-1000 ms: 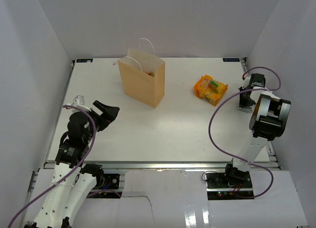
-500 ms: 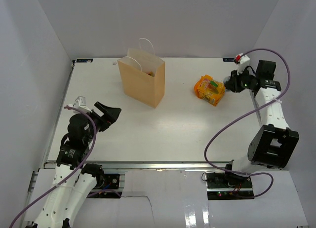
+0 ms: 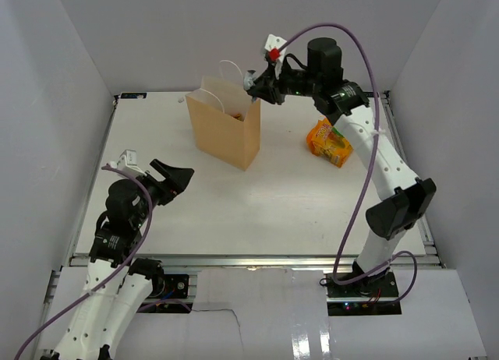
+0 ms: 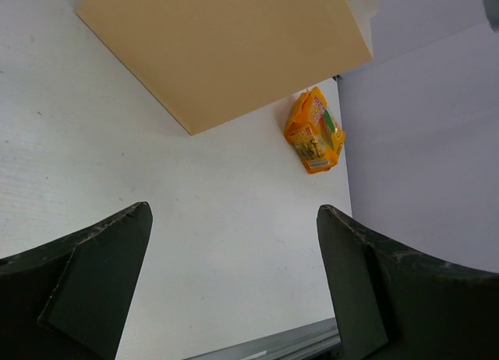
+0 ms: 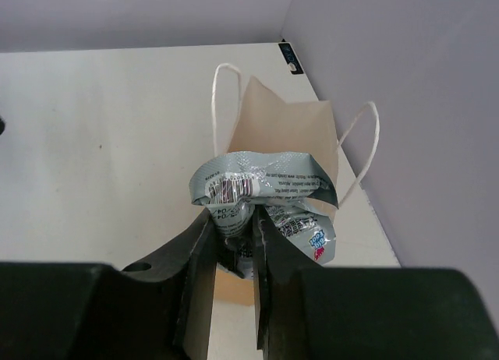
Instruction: Place the snacks into the paper bag
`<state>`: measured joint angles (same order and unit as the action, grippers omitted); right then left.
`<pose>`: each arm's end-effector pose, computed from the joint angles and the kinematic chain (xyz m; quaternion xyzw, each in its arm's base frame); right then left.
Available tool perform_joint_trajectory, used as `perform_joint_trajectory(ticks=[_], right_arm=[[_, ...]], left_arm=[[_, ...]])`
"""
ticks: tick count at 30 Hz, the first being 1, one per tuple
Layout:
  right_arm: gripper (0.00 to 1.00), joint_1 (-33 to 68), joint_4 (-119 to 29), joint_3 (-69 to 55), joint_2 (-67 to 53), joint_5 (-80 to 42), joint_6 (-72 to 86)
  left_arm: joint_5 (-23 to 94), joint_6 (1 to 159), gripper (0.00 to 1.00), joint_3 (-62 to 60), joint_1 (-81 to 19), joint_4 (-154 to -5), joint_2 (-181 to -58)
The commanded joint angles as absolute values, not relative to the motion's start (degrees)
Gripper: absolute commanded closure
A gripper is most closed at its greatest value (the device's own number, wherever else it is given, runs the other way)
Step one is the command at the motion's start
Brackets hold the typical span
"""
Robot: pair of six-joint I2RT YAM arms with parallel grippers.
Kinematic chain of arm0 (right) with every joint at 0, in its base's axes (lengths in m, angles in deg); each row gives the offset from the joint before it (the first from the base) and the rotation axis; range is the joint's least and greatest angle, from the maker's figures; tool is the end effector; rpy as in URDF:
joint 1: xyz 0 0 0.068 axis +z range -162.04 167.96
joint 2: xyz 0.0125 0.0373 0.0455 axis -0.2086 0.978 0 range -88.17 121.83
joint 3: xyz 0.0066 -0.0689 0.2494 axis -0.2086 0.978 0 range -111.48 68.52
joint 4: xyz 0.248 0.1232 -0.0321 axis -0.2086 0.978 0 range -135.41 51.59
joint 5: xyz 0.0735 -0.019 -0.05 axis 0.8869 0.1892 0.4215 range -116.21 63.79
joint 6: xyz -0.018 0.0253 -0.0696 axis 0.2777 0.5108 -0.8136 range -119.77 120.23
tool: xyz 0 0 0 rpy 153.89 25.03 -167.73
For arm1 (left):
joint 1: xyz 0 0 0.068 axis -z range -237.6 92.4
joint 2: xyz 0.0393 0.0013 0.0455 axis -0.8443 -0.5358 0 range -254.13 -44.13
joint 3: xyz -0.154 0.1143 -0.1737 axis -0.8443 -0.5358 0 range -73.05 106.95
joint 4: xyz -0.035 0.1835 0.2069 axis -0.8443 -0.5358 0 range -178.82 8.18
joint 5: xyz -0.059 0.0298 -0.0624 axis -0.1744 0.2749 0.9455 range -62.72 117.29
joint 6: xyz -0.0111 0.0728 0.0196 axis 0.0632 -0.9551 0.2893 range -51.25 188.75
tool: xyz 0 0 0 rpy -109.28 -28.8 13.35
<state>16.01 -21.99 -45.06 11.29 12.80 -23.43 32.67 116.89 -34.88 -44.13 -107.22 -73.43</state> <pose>0.3555 0.2354 0.4620 -0.5078 0.5523 0.2776 0.6000 0.1795 -0.0492 0.2961 -0.2117 0.7726 -0.3383 0.4939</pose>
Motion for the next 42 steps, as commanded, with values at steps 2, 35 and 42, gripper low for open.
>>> perform_joint_trajectory(ticks=[2,35,42], right_arm=[[0.92,19.3,-27.5,-53.6,20.4,5.3,-14.2],[0.04,11.6,-13.6,-23.2,15.8,-46.4,-21.7],[0.05,10.8,-15.7,-23.5,24.5,-47.8,-27.6]], left_arm=[[33.4,117.6,0.03,-34.9,-44.2,-107.5,-70.9],[35.2,117.3,0.02,-37.6,-44.2,-104.8,-72.2],[36.1,116.6,0.02,-37.1,-44.2,-103.2,-74.9]])
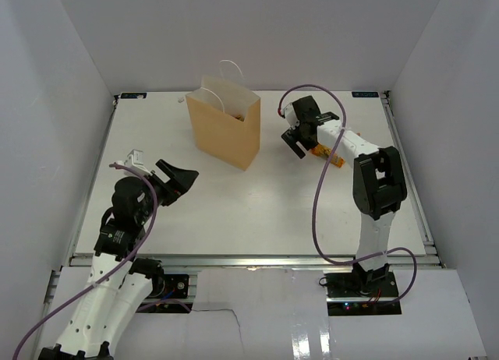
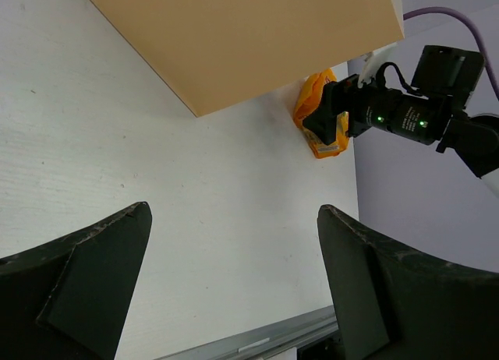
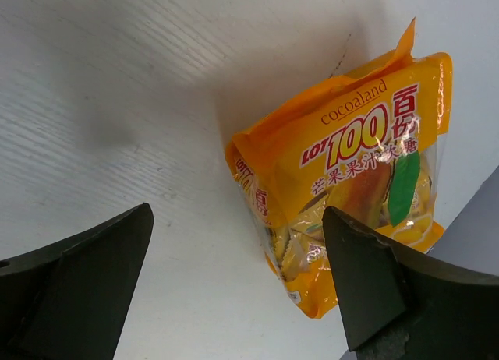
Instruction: Place the snacks into the paper bag
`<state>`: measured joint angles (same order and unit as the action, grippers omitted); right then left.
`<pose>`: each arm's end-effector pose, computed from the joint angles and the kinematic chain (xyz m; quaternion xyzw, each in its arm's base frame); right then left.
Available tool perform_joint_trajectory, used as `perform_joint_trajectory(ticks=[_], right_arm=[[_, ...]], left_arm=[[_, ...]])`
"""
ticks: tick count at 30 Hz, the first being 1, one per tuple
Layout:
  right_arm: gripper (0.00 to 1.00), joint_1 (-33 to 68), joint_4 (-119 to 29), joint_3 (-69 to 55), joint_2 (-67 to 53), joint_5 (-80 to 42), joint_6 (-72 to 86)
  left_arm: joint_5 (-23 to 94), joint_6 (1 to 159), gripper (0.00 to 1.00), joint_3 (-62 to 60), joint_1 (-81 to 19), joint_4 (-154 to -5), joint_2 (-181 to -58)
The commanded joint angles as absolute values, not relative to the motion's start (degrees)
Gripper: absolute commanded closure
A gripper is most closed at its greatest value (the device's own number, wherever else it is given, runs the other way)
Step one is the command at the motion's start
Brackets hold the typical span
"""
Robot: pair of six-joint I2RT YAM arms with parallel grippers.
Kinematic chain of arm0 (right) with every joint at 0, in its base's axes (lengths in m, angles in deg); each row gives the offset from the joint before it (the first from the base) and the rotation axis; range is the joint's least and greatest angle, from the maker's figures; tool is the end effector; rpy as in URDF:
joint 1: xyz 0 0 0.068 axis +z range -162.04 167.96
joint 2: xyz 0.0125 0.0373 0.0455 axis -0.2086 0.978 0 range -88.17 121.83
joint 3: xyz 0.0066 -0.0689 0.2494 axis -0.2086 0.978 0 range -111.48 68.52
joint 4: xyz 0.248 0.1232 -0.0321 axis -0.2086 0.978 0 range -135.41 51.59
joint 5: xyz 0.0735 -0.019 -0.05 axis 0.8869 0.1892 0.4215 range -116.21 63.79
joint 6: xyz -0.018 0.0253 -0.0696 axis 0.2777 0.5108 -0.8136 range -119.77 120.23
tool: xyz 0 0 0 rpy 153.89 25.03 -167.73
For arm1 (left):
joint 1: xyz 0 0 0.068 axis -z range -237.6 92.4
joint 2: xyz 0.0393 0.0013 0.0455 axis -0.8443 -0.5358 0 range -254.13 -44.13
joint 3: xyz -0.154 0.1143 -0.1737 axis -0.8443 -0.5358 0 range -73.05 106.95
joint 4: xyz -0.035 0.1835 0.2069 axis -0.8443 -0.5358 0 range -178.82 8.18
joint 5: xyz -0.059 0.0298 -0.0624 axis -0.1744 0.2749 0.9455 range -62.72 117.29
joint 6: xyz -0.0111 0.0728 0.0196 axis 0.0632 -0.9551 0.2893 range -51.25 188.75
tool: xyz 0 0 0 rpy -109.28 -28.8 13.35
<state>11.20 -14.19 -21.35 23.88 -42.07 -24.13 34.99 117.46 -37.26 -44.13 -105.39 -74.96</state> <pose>0.4309 0.1658 0.1916 -0.3399 0.8779 -0.1341 0.3096 0.1864 -0.0535 0.2799 -0.2079 0.7842 -0.3473 0.4703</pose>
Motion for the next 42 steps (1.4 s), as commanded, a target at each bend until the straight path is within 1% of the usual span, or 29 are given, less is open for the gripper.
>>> perform_joint_trajectory(ticks=[1,7,9,10,12,14,15,16,21,25,26,28,29,31,33,36,37,38,39,40,41,42], right_arm=[[0.05,10.7,-16.0,-24.0,25.5,-48.4,-28.2],[0.0,9.5,-18.5,-25.5,31.5,-50.5,-31.8],[0.09,9.2,-20.6,-25.0,32.8,-51.3,-32.8],[0.21,9.1,-21.0,-25.0,33.1,-51.3,-33.2],[0.31,9.0,-21.4,-25.0,33.7,-51.6,-33.5],[0.45,8.9,-22.3,-24.5,33.6,-51.4,-33.7],[0.53,8.9,-22.4,-24.1,33.5,-51.3,-33.8],[0.66,8.9,-22.6,-23.4,33.3,-51.1,-33.8],[0.92,8.4,-22.7,-19.7,30.0,-48.5,-32.1],[0.92,6.1,-21.6,-18.7,24.9,-43.0,-29.8],[0.92,5.0,-20.0,-19.1,21.9,-36.4,-29.3],[0.92,1.3,-18.5,-19.9,18.8,-27.7,-27.7],[0.92,-0.2,-17.7,-20.9,16.0,-17.2,-27.9],[0.92,-4.2,-16.6,-21.6,13.2,-6.5,-29.4],[0.92,-7.3,-17.4,-21.4,9.0,13.5,-31.0],[0.92,-8.2,-18.9,-22.8,5.3,25.1,-32.2],[0.92,-8.1,-20.5,-23.0,4.0,31.6,-30.0],[0.92,-8.1,-23.2,-23.1,3.3,34.6,-27.2],[0.92,-7.7,-31.2,-22.9,2.7,36.5,-23.6],[0.92,-7.3,-35.6,-23.0,1.7,38.7,-15.7],[0.92,-6.8,-40.1,-23.2,1.6,39.4,-11.8],[0.92,-5.8,-48.6,-24.7,1.7,40.1,-7.9]], left_arm=[[36.0,116.5,0.02,-37.1,-44.2,-103.3,-74.7],[34.9,117.2,0.02,-37.7,-44.2,-104.3,-72.9],[34.6,117.2,0.02,-37.6,-44.2,-105.0,-72.6],[34.6,117.2,0.02,-37.5,-44.2,-105.2,-72.5],[34.5,117.1,0.02,-37.3,-44.2,-105.5,-72.7],[34.5,117.2,0.02,-37.2,-44.2,-105.5,-72.9],[34.6,117.1,0.02,-37.1,-44.2,-105.5,-73.0],[34.6,117.2,0.02,-37.0,-44.2,-105.5,-73.1],[34.7,117.1,0.02,-36.6,-44.2,-105.5,-73.5],[34.8,117.0,0.02,-36.5,-44.2,-105.5,-73.3],[34.8,117.0,0.02,-36.5,-44.2,-105.5,-73.1],[34.9,117.0,0.02,-36.5,-44.2,-105.6,-73.0],[34.9,117.1,0.02,-36.5,-44.2,-105.7,-72.7],[34.8,117.2,0.02,-36.6,-44.2,-105.8,-72.4],[34.9,117.4,0.02,-36.6,-44.2,-105.7,-72.3],[35.0,117.4,0.02,-36.3,-44.2,-105.8,-72.4],[34.9,117.3,0.02,-36.2,-44.2,-106.0,-72.3],[34.9,117.3,0.02,-36.1,-44.2,-105.9,-72.3],[35.0,117.3,0.02,-35.9,-44.2,-106.0,-72.3],[34.9,117.2,0.02,-35.7,-44.1,-106.2,-72.3],[34.9,117.1,0.02,-35.5,-44.2,-106.3,-72.3],[34.9,117.0,0.02,-35.3,-44.2,-106.5,-72.2]])
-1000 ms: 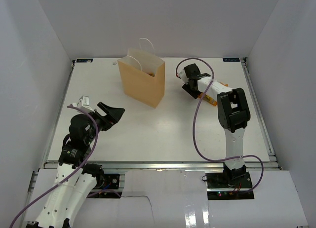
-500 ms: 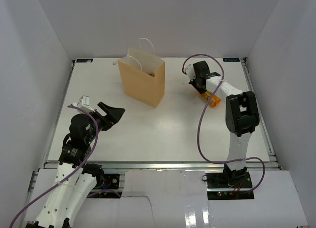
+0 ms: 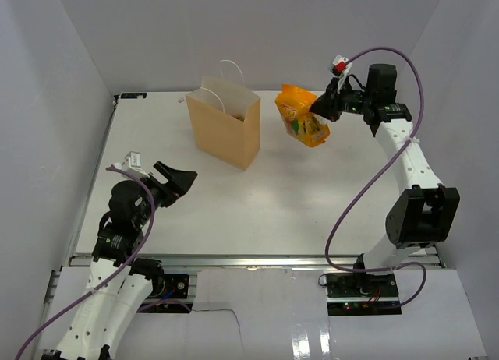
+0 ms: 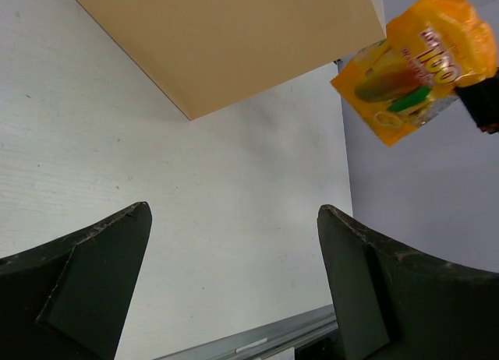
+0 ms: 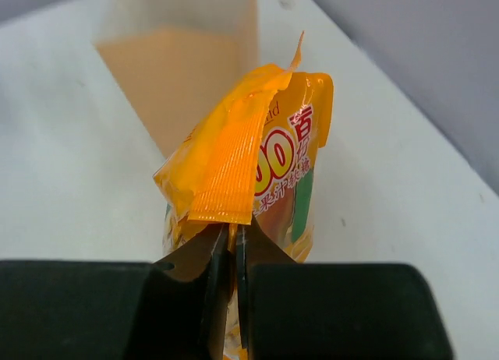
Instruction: Place the snacks into the paper bag
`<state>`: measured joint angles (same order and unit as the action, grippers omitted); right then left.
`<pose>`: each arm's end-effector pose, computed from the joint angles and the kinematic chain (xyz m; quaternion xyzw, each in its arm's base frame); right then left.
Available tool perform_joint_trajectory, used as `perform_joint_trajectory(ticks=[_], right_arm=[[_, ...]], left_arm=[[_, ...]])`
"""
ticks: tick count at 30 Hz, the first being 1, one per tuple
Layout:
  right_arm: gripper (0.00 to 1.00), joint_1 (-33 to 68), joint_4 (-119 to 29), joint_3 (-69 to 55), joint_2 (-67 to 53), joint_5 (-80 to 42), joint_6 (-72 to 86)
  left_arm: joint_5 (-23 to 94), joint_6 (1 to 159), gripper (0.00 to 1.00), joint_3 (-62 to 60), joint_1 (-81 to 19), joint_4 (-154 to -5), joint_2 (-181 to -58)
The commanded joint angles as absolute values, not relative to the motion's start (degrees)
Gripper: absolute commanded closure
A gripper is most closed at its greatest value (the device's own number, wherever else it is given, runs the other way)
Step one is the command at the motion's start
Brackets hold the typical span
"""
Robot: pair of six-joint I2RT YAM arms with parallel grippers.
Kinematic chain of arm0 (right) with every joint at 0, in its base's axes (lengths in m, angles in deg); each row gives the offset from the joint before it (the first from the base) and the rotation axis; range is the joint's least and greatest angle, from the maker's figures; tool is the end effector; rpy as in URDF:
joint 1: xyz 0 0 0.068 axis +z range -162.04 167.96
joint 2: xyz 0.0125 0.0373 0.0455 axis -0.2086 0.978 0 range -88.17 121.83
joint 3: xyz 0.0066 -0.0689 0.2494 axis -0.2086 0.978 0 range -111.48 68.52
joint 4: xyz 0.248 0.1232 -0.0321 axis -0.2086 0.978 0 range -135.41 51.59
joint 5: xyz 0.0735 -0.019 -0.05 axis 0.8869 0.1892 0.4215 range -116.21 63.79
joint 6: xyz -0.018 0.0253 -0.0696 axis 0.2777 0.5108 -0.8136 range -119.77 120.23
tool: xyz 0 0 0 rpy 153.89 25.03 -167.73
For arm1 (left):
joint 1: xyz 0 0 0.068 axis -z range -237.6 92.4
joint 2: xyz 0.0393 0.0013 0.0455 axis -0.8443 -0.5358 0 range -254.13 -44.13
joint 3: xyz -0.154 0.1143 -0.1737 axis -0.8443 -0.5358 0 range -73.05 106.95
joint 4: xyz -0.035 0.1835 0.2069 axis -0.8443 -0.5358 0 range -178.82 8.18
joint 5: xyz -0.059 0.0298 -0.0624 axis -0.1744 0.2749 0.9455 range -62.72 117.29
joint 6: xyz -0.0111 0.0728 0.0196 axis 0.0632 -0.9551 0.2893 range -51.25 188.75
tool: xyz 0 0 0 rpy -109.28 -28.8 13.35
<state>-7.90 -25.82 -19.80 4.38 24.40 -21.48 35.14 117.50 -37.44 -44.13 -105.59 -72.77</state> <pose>0.3988 0.0788 0.3567 -0.3968 0.6861 0.2785 0.5424 0.1801 -0.0521 0.2847 -0.2038 0.7757 -0.3544 0.4808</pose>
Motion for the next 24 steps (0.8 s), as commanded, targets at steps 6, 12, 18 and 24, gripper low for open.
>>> perform_joint_trajectory(ticks=[6,12,18,24], right_arm=[[0.92,0.3,-64.8,-41.1,7.9,38.0,12.5],[0.92,7.5,-66.1,-56.9,16.0,33.2,16.8],[0.92,13.0,-62.7,-61.6,22.8,27.4,12.2],[0.92,14.2,-58.9,-63.4,26.1,22.2,3.4]], left_arm=[[34.7,117.5,0.02,-34.9,-44.2,-107.7,-70.7],[34.1,117.8,0.02,-34.5,-44.2,-108.6,-69.7],[33.7,117.5,0.02,-33.2,-44.2,-109.8,-69.4],[33.2,117.8,0.02,-33.3,-44.2,-110.9,-68.2]])
